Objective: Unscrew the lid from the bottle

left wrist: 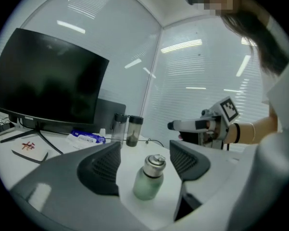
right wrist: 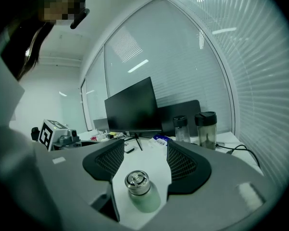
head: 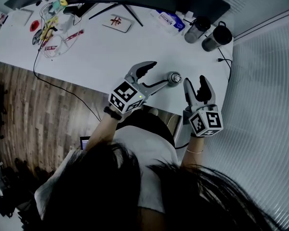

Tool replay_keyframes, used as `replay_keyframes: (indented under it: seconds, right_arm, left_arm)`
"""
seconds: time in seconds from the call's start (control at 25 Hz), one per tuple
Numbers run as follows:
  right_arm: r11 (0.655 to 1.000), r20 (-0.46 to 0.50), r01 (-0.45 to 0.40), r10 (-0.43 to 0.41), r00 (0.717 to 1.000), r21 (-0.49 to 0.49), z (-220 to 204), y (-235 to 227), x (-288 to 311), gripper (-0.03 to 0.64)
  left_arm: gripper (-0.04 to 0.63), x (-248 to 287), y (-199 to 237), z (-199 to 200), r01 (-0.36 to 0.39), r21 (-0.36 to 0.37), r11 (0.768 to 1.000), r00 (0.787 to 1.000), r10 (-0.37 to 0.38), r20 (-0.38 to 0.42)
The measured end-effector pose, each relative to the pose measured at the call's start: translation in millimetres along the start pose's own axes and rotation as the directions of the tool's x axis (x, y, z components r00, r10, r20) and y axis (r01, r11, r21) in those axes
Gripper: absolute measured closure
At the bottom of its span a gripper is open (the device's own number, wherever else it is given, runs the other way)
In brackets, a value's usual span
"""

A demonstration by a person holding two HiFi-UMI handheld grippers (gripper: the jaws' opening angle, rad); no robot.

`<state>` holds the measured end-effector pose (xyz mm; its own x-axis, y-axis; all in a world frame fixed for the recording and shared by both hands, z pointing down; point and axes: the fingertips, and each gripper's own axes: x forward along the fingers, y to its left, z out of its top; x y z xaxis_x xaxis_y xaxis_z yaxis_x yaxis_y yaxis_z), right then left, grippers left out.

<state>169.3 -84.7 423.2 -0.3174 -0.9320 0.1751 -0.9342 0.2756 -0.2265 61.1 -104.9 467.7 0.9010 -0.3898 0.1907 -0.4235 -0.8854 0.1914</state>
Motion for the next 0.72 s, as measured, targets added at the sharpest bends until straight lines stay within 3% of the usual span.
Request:
replay_keyframes:
  seconds: [0.24,0.72]
  right_arm:
    - [0.999,-0.038,-0.042,0.042,0.998,0.007,-24.5,5.2,8.3,0.367]
    - [0.986,-0.128,-0.161,0.154,0.98,-0.049,-70.3,19.3,22.7,0.367]
  left_arm:
    - [0.233,18.5,-20.1,-39.6,0.105,0.018,0.994,0.991,-0.103,-0.087]
    - [0.219,41.1,-26.4,-97.9,0.177,0.019,0.984,0.969,-0.171,-0.178]
